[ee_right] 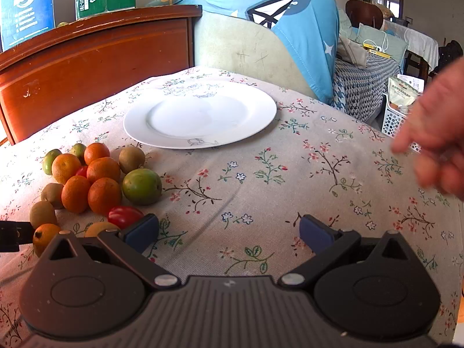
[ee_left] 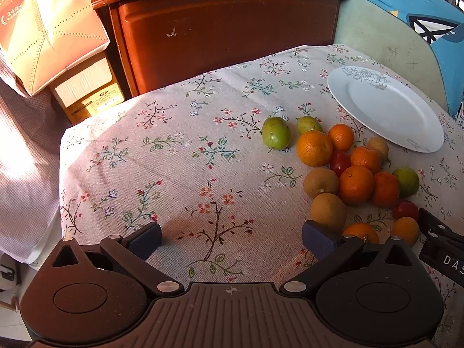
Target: Organize fruits
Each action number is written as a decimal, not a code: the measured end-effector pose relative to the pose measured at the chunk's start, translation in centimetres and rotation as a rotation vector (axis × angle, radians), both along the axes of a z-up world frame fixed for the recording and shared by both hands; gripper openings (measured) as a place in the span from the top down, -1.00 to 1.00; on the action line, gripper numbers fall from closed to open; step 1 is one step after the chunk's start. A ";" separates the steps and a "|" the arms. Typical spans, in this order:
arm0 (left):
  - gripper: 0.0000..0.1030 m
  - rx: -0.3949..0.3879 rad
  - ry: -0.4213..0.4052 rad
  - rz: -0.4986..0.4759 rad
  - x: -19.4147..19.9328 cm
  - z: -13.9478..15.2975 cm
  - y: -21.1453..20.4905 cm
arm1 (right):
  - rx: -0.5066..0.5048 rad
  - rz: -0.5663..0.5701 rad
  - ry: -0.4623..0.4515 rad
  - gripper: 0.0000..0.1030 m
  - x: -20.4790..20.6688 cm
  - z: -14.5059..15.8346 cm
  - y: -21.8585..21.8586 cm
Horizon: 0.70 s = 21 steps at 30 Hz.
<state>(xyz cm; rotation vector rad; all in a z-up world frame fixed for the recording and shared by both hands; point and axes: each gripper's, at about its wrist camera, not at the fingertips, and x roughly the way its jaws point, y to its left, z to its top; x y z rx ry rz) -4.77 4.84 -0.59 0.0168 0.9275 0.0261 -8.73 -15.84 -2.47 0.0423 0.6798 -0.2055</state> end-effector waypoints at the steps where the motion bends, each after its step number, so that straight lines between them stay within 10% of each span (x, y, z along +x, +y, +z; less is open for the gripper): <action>1: -1.00 0.003 0.011 -0.002 0.0 0.1 0.0 | -0.001 0.000 0.000 -0.99 0.0 0.0 0.0; 21: -1.00 0.015 0.075 0.011 -0.6 2.7 0.0 | -0.002 0.000 0.002 -0.99 0.0 0.1 0.0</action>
